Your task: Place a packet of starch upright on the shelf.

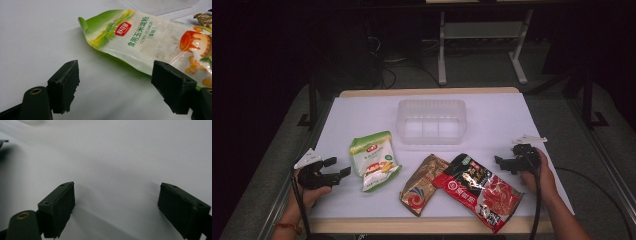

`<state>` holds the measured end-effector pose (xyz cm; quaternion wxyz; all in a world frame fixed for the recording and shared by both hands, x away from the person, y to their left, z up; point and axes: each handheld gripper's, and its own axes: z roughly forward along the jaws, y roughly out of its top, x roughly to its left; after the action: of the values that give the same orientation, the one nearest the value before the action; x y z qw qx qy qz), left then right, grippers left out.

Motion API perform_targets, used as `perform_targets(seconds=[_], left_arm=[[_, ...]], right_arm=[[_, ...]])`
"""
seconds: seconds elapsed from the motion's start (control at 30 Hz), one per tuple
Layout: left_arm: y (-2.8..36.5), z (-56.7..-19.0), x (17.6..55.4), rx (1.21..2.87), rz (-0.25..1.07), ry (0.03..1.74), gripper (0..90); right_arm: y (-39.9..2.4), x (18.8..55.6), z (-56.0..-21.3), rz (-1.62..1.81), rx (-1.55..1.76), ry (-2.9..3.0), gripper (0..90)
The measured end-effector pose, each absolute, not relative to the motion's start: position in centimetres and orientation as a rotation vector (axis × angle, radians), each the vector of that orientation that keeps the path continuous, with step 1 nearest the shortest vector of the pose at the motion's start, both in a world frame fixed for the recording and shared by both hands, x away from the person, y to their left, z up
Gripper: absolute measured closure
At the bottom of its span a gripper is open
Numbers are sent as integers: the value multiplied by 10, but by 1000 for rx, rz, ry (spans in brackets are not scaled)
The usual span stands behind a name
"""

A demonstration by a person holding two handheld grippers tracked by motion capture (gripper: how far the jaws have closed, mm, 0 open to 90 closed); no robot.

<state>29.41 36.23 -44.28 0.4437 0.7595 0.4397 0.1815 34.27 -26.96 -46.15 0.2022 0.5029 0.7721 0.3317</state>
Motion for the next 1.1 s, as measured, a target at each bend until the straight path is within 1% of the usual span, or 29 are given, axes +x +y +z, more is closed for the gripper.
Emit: perform_targets(seconds=[0.03, 0.07, 0.1, 0.13, 0.17, 0.2, 0.27, 0.37, 0.47, 0.63, 0.67, 0.77, 0.83, 0.87, 1.0, 1.1], left_arm=[[362, -443, 294, 1883, 457, 1086, 220], [362, -443, 293, 1882, 466, 1088, 223], [362, -443, 292, 1884, 478, 1088, 223], [362, -443, 292, 1884, 478, 1088, 223], [363, -443, 291, 1883, 479, 1088, 223], [363, -443, 290, 1878, 483, 1090, 223], [365, -442, 287, 1871, 494, 1087, 223], [366, -440, 285, 1860, 512, 1079, 223], [365, -440, 288, 1861, 494, 1073, 221], [362, -437, 299, 1850, 454, 1076, 190], [361, -435, 306, 1839, 422, 1073, 182], [357, -433, 315, 1842, 415, 1077, 174], [352, -433, 322, 1851, 384, 1067, 173], [348, -435, 330, 1862, 354, 1081, 172], [342, -441, 344, 1892, 320, 1112, 156], [341, -444, 357, 1880, 270, 1136, 156]], right_arm=[[-272, 341, -460, 935, 1418, 2148, 209], [-275, 337, -457, 983, 1398, 2151, 194], [-279, 332, -453, 1061, 1345, 2140, 124], [-279, 332, -453, 1061, 1345, 2140, 124], [-282, 326, -447, 1129, 1289, 2109, 122], [-283, 321, -440, 1152, 1247, 2050, 149], [-283, 311, -428, 1178, 1191, 1946, 138], [-279, 301, -421, 1211, 1109, 1930, 137], [-274, 295, -418, 1203, 1057, 1933, 138], [-276, 287, -416, 1202, 1021, 1944, 138], [-277, 286, -416, 1202, 1020, 1946, 138], [-278, 285, -417, 1186, 1018, 1961, 139], [-278, 284, -417, 1184, 1029, 1964, 140], [-278, 285, -418, 1156, 1036, 1970, 141], [-276, 287, -421, 1139, 1037, 1999, 142], [-274, 288, -422, 1136, 1037, 2012, 142]])
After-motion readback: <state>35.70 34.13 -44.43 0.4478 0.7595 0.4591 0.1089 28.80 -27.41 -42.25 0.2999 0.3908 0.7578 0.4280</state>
